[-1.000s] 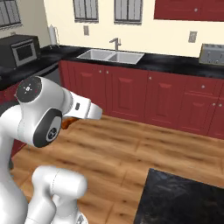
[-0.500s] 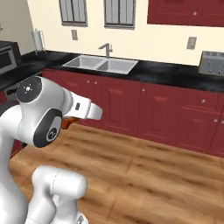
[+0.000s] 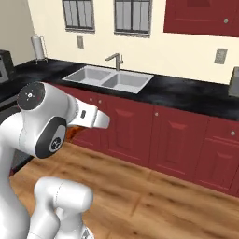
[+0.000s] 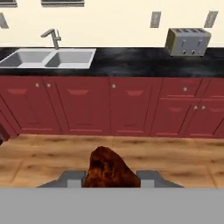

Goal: Retrieve the chicken drumstick from the fridge and place it on the saucepan with marinade on the stove.

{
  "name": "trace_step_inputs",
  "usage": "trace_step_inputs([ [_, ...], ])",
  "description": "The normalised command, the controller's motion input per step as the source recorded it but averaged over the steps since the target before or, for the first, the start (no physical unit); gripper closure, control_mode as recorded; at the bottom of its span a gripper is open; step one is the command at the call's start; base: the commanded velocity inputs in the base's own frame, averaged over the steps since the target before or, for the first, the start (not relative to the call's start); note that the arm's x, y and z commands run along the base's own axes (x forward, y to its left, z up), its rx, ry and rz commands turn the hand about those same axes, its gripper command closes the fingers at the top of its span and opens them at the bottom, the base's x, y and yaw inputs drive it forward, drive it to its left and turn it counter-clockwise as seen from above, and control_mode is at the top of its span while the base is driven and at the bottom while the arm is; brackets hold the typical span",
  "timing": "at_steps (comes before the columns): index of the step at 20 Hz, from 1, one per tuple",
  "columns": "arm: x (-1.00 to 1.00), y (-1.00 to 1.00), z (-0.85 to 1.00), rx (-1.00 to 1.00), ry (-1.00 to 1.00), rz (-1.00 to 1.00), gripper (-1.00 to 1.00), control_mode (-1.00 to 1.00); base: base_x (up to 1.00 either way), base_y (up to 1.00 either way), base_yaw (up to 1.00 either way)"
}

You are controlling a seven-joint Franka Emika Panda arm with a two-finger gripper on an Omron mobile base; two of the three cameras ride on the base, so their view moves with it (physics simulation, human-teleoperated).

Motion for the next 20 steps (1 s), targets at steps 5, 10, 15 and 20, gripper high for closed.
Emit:
trace_step_inputs([
  [5, 0.0, 0.0, 0.0, 0.0, 0.0, 0.0, 1.0, 1.0, 0.89, -0.39, 0.12],
  [10, 0.0, 0.0, 0.0, 0.0, 0.0, 0.0, 1.0, 1.0, 0.98, -0.43, -0.45],
  [15, 0.0, 0.0, 0.0, 0.0, 0.0, 0.0, 1.0, 1.0, 0.68, -0.31, -0.72],
  [20, 0.0, 0.0, 0.0, 0.0, 0.0, 0.0, 1.0, 1.0, 0.28, -0.32, -0.86],
])
